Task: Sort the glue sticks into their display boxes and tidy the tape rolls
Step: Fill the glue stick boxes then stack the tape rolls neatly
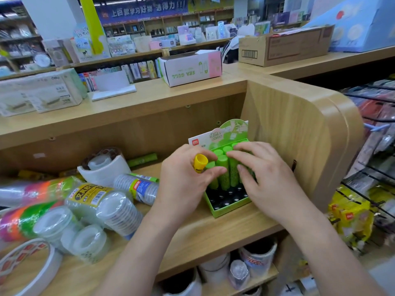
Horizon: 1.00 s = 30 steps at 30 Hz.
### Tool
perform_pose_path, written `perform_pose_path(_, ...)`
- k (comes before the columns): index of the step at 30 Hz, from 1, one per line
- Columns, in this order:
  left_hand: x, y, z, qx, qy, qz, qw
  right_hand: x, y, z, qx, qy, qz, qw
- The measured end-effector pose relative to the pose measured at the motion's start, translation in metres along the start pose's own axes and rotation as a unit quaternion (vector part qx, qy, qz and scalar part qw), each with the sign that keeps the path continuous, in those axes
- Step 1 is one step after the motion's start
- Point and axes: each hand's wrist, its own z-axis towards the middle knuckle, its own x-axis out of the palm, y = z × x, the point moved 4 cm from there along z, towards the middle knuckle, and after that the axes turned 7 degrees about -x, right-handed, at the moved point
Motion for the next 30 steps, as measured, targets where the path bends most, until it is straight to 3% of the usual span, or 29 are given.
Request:
perform_pose_path(8, 0.004, 0.008, -0.002, 0.022, -0.021, 0.022, 0.999, 0.001, -0.001, -0.002, -0.001, -0.001, -0.004, 1.0)
perform_pose_path(16, 0.007, 0.01, -0.006, 0.116, -0.045, 0.119, 0.985, 0.001, 0.002, -0.005, -0.019, -0.015, -0.028, 0.999)
perform_pose_path(30, 0.009, 0.013, -0.018, 0.12, -0.002, 0.185, 0.975, 0.007, 0.016, -0.009, 0.009, 0.023, -0.09, 0.996)
